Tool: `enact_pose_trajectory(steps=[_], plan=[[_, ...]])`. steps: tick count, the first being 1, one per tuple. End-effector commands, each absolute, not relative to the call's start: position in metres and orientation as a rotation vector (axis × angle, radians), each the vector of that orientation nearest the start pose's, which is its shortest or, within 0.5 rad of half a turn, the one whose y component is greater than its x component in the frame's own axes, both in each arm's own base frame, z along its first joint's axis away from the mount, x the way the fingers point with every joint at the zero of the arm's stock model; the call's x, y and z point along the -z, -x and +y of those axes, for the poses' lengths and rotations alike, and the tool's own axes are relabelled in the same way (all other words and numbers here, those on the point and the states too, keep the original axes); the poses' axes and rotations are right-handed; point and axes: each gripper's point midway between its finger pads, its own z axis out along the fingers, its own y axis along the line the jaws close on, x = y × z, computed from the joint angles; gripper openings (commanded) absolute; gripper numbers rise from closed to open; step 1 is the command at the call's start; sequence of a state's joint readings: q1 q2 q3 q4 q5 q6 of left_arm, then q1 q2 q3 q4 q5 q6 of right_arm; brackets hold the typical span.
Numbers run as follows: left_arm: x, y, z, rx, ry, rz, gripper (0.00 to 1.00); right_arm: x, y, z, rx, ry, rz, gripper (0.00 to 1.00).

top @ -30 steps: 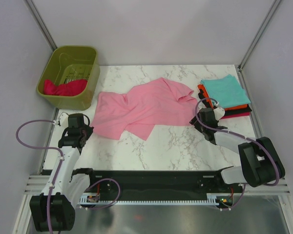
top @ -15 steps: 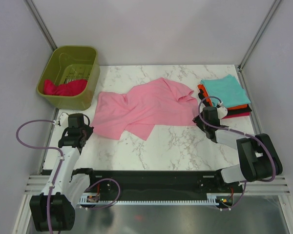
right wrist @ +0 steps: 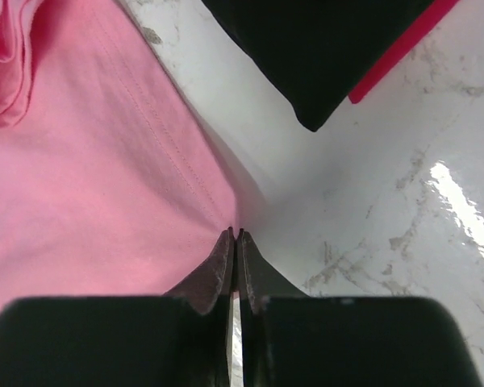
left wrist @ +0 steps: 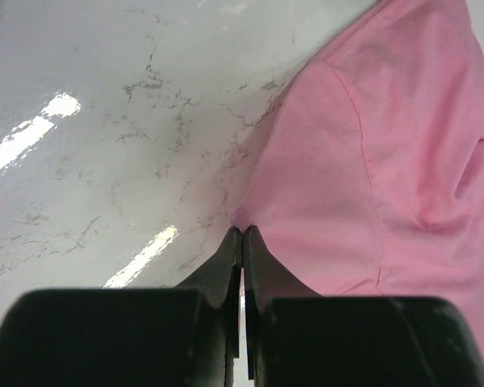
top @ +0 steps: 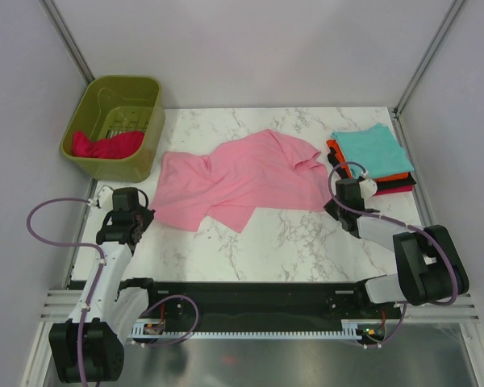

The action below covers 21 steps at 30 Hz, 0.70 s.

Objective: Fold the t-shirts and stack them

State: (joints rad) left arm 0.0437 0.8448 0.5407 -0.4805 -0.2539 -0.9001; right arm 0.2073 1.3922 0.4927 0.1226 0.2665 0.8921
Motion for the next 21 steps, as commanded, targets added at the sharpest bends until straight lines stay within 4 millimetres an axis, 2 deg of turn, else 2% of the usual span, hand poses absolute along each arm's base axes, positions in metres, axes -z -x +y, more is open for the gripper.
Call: enact_pose_trajectory(steps=[1, 3, 5, 6, 11, 17, 21], plan=[[-0.108, -0.263, 0.027, 0.129, 1.145, 1.985, 0.02, -0.033, -0.331, 0.044, -0.166, -0.882, 2.137, 0.07], [-0.108, -0.263, 0.027, 0.13, 1.144, 1.984, 0.02, -0.039, -0.332, 0.037, -0.121, -0.878, 2.126, 0.2], [-0.108, -0.263, 0.027, 0.13, 1.143, 1.987, 0.02, -0.046, -0.33, 0.038, -0.123, -0.845, 2.123, 0.46], [-0.108, -0.263, 0.027, 0.128, 1.141, 1.989, 0.02, -0.048, -0.33, 0.039, -0.132, -0.841, 2.118, 0.53], [-0.107, -0.263, 0.027, 0.125, 1.144, 1.989, 0.02, -0.055, -0.325, 0.052, -0.228, -0.813, 2.109, 0.66], [-0.107, -0.263, 0.027, 0.127, 1.142, 1.988, 0.02, -0.058, -0.322, 0.086, -0.389, -0.746, 2.123, 0.71], [-0.108, -0.264, 0.026, 0.132, 1.137, 1.991, 0.02, -0.058, -0.317, 0.105, -0.423, -0.699, 2.147, 0.74]])
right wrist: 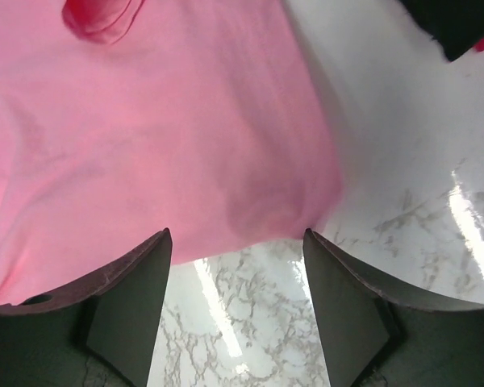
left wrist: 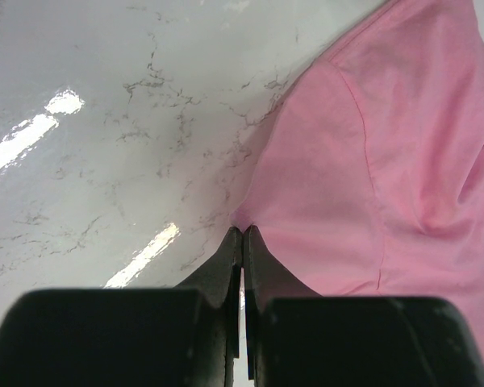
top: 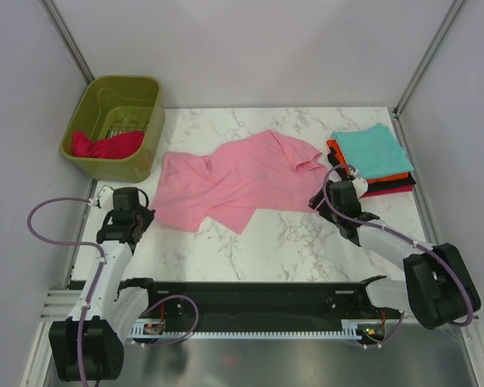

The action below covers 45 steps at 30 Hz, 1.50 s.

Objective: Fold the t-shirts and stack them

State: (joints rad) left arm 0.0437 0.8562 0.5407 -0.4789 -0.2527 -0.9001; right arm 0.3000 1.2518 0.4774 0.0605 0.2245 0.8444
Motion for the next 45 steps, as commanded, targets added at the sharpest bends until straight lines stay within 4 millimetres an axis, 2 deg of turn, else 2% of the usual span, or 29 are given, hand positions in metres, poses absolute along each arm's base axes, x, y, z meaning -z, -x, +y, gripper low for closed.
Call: enact_pose_trajectory(steps=[1, 3, 8, 12, 18, 21, 31, 37, 41, 42, 45], plan=[[-0.107, -0.264, 0.026, 0.133, 1.14, 1.991, 0.02, -0.058, -0.315, 0.113, -0.427, -0.676, 2.153, 0.75], [-0.108, -0.264, 0.026, 0.133, 1.138, 1.991, 0.02, -0.059, -0.317, 0.116, -0.414, -0.669, 2.142, 0.77], [-0.109, -0.264, 0.026, 0.137, 1.135, 1.99, 0.02, -0.044, -0.322, 0.122, -0.388, -0.665, 2.184, 0.77], [-0.108, -0.264, 0.026, 0.136, 1.137, 1.99, 0.02, -0.04, -0.325, 0.113, -0.331, -0.692, 2.163, 0.74], [-0.106, -0.264, 0.026, 0.132, 1.138, 1.996, 0.02, -0.034, -0.331, 0.091, -0.209, -0.764, 2.129, 0.59], [-0.106, -0.264, 0.026, 0.129, 1.137, 1.994, 0.02, -0.029, -0.336, 0.077, -0.196, -0.826, 2.12, 0.4], [-0.106, -0.264, 0.027, 0.128, 1.138, 1.991, 0.02, -0.031, -0.337, 0.055, -0.153, -0.882, 2.081, 0.42], [-0.106, -0.264, 0.027, 0.124, 1.138, 1.992, 0.02, -0.03, -0.337, 0.049, -0.141, -0.898, 2.077, 0.43], [-0.106, -0.264, 0.027, 0.124, 1.139, 1.991, 0.02, -0.03, -0.338, 0.049, -0.15, -0.895, 2.083, 0.37], [-0.106, -0.264, 0.028, 0.123, 1.139, 1.991, 0.02, -0.031, -0.338, 0.05, -0.154, -0.894, 2.083, 0.32], [-0.106, -0.264, 0.027, 0.124, 1.139, 1.991, 0.02, -0.031, -0.337, 0.047, -0.143, -0.897, 2.079, 0.32]])
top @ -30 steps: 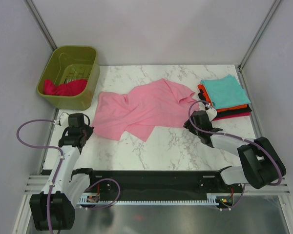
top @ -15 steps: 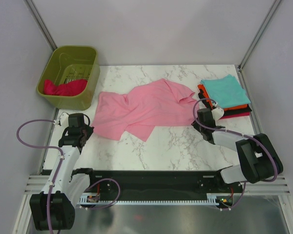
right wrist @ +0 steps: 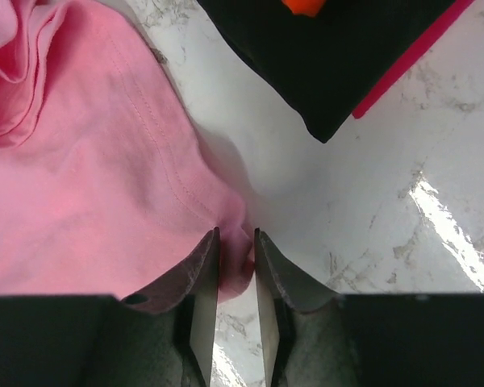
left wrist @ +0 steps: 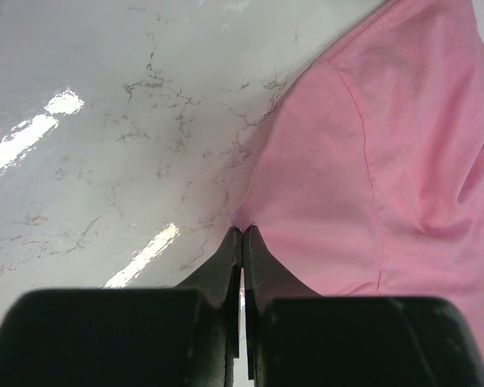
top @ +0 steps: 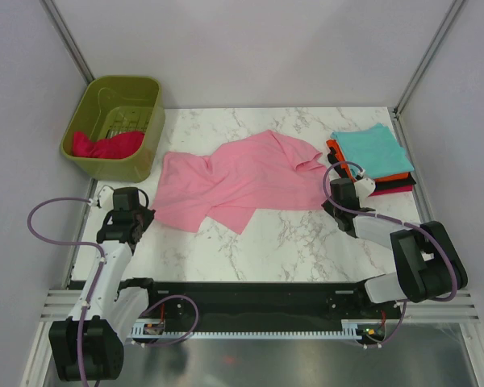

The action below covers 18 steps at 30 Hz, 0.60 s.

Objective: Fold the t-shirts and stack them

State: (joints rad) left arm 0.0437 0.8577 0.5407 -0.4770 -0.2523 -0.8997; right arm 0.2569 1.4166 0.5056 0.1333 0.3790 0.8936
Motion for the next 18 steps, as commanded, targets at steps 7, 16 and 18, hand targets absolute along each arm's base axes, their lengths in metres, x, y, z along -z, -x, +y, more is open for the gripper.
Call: enact_pose_trajectory(steps=[7, 16, 18], plan=[[-0.107, -0.264, 0.027, 0.125, 1.138, 1.991, 0.02, -0.041, -0.334, 0.036, -0.077, -0.883, 2.067, 0.01], [-0.125, -0.278, 0.008, 0.274, 1.128, 1.987, 0.02, -0.115, -0.349, 0.03, -0.057, -0.78, 1.963, 0.0], [-0.147, -0.288, -0.007, 0.405, 1.123, 1.966, 0.02, -0.144, -0.361, 0.042, -0.126, -0.729, 1.961, 0.0]])
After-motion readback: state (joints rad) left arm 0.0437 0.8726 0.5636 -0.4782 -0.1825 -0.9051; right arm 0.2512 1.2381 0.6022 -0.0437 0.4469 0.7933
